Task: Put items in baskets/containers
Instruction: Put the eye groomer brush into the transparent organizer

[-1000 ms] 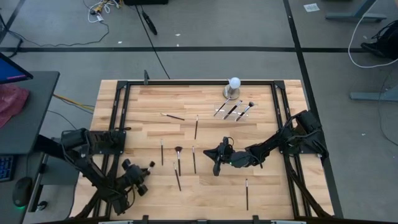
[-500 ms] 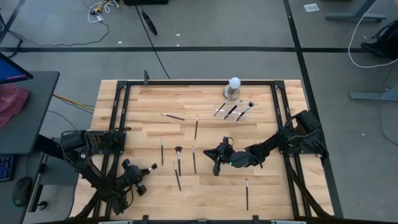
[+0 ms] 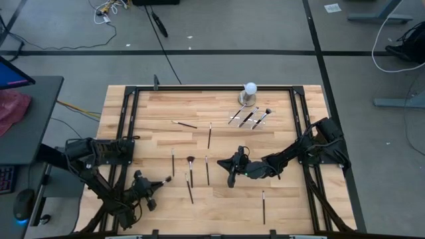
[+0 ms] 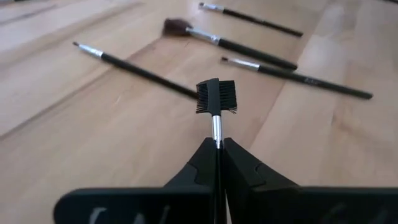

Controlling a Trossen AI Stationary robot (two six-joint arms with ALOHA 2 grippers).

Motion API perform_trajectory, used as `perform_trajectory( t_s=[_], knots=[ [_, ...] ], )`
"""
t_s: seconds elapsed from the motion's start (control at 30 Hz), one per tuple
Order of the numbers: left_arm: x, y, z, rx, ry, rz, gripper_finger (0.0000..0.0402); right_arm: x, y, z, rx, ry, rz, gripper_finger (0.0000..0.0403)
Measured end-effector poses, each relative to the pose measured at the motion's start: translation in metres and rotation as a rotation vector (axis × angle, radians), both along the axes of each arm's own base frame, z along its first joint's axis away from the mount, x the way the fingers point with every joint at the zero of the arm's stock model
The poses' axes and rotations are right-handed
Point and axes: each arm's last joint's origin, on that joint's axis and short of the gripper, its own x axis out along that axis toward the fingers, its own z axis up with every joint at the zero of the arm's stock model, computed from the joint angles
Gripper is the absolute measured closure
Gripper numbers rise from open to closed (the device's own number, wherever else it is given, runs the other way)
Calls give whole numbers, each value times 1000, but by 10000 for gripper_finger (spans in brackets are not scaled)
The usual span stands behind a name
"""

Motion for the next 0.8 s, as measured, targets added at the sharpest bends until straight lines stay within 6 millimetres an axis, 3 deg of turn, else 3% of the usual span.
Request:
perform_trajectory(
  t_s=[0.27, 0.47, 0.6, 0.8],
  knots=[
    [5, 1, 5, 36, -96, -16, 391, 0, 1, 0, 16, 3, 34, 380],
    [17, 5, 28, 66, -139, -30, 391, 5, 8, 3, -34, 18, 180, 352],
    [24, 8, 47, 66, -93, -51, 392, 25, 26, 15, -230, -9, 329, 309],
    [44, 8, 73, -44, 68, -184, 392, 66, 57, 33, -706, 47, 471, 248]
  ],
)
